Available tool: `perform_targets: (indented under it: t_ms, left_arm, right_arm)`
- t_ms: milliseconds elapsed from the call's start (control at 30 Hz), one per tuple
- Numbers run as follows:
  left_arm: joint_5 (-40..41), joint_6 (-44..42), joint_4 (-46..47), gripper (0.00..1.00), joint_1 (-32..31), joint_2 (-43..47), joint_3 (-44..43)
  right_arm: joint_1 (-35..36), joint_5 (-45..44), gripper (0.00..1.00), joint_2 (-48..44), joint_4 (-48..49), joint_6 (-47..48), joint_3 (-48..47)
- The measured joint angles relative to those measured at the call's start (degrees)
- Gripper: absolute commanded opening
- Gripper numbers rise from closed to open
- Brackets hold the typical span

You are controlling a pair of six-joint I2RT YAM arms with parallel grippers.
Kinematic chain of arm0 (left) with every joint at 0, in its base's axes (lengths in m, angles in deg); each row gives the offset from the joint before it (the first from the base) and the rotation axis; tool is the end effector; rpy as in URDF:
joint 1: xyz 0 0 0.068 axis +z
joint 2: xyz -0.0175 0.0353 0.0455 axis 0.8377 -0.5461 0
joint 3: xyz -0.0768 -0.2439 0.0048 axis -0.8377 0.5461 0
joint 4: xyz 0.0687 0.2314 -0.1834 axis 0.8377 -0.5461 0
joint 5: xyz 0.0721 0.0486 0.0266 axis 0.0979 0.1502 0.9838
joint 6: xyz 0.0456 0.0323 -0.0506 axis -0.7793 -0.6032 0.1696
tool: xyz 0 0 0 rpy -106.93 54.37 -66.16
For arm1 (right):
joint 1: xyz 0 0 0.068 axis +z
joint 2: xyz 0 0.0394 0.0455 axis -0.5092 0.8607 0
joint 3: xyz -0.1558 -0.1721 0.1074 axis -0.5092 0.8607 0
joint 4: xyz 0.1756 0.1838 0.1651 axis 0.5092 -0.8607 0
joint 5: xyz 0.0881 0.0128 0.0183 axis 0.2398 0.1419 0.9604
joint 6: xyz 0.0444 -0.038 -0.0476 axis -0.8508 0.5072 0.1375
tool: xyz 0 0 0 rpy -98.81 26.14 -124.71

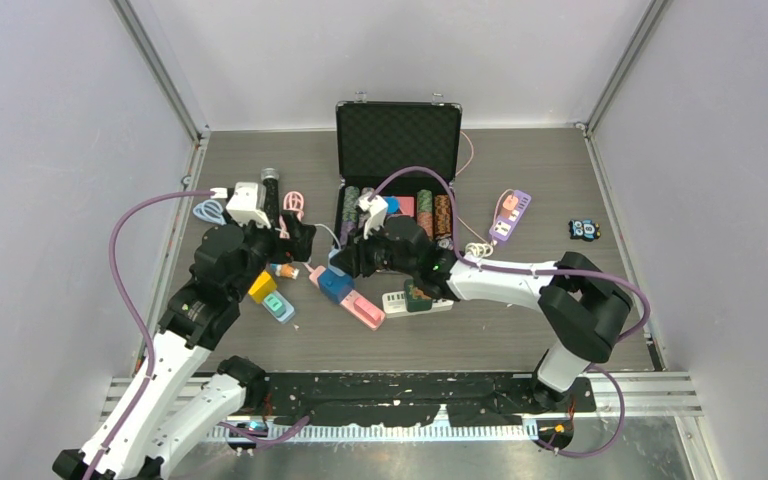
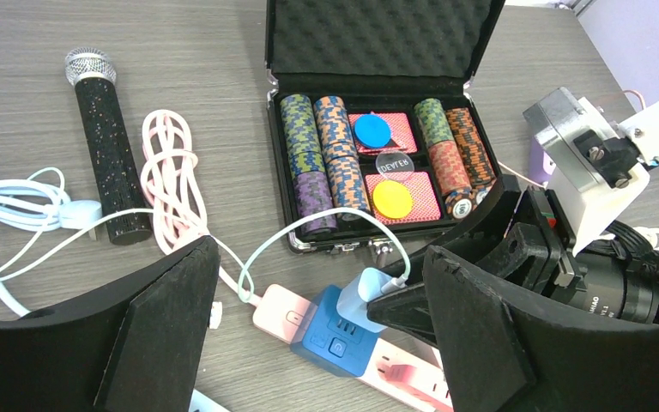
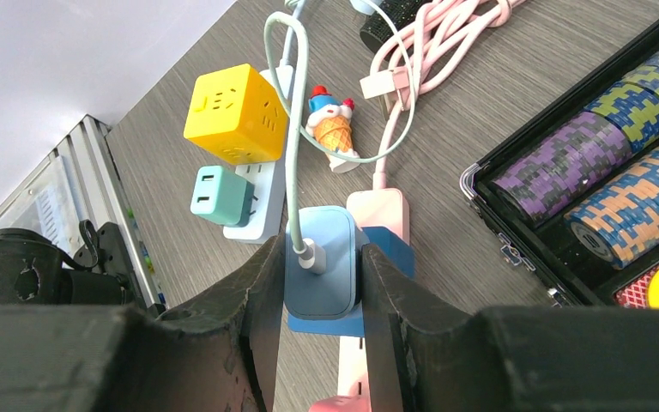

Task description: Insert the plug

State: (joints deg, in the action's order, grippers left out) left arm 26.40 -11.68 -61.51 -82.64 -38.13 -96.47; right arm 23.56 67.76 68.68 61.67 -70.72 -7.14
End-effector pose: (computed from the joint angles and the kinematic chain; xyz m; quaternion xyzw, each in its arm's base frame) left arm 0.2199 -0.0967 0.3381 0.0029 0.7847 -0.1894 0.5903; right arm 0.2469 0.3558 0.1848 -0.2625 0.7538 0.4077 0.4435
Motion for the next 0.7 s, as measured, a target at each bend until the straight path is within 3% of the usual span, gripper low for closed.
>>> perform_targets:
  t_ms: [700]
  left_arm:
    - [0.42, -0.13, 0.00, 0.89, 0.00, 0.00, 0.00]
  right_arm:
    - [3.13, -5.49, 0.05, 1.86, -3.15, 0.13, -1.95]
